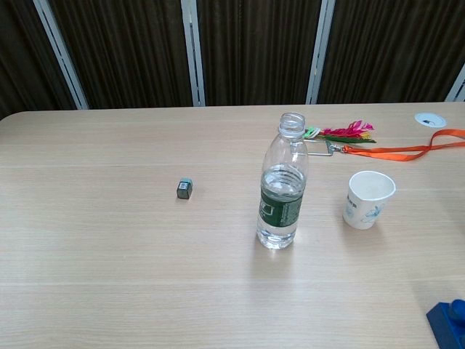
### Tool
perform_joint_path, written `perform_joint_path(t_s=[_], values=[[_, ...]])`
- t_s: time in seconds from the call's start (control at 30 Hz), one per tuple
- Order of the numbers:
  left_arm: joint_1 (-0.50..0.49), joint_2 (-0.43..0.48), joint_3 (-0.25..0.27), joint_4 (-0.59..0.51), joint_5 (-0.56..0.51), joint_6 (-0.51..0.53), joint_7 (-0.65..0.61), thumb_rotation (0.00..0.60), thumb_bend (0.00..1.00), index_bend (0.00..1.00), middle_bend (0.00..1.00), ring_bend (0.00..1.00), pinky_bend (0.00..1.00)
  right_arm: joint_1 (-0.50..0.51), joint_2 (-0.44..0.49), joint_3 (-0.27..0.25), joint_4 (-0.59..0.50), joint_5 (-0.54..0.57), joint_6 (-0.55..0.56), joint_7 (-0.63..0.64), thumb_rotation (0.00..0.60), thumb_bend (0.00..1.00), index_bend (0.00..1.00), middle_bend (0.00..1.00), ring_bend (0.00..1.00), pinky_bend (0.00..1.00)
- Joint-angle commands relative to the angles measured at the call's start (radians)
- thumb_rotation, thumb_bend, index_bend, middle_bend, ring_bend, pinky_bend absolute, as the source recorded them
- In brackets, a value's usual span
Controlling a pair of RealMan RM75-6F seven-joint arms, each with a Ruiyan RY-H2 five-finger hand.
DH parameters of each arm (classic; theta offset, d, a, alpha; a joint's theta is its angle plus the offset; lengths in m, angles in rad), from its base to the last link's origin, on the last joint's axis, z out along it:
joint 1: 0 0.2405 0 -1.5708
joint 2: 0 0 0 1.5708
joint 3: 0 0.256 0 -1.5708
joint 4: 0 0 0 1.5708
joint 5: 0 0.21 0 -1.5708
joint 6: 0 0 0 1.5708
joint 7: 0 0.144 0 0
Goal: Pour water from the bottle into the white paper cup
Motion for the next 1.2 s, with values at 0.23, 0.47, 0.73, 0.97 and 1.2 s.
perform_joint_path(t_s=[0.23, 0.47, 0.73, 0.97, 1.2], values=[[-0.004, -0.002, -0.001, -0.007, -0.009, -0.01, 0.011, 0.6, 0.0, 0.0, 0.0, 0.0, 0.0, 0.012, 0.004, -0.011, -0.002, -0.004, -0.031, 0.048, 0.6, 0.0, 0.0, 0.0, 0.0, 0.0], [-0.021, -0.003, -0.011, -0.012, -0.03, -0.038, 0.011, 0.6, 0.0, 0.0, 0.0, 0.0, 0.0, 0.158, -0.03, -0.023, 0.11, -0.111, -0.18, 0.404, 0.6, 0.0, 0.0, 0.0, 0.0, 0.0], [-0.056, -0.017, -0.03, -0.033, -0.106, -0.101, 0.07, 0.6, 0.0, 0.0, 0.0, 0.0, 0.0, 0.349, -0.104, -0.014, 0.279, -0.104, -0.394, 0.78, 0.6, 0.0, 0.0, 0.0, 0.0, 0.0], [-0.074, -0.029, -0.037, -0.031, -0.152, -0.138, 0.107, 0.6, 0.0, 0.0, 0.0, 0.0, 0.0, 0.481, -0.196, -0.035, 0.409, -0.142, -0.49, 1.08, 0.6, 0.0, 0.0, 0.0, 0.0, 0.0], [-0.095, -0.049, -0.052, -0.021, -0.211, -0.169, 0.146, 0.6, 0.0, 0.0, 0.0, 0.0, 0.0, 0.575, -0.287, -0.022, 0.491, -0.121, -0.562, 1.17, 0.6, 0.0, 0.0, 0.0, 0.0, 0.0]])
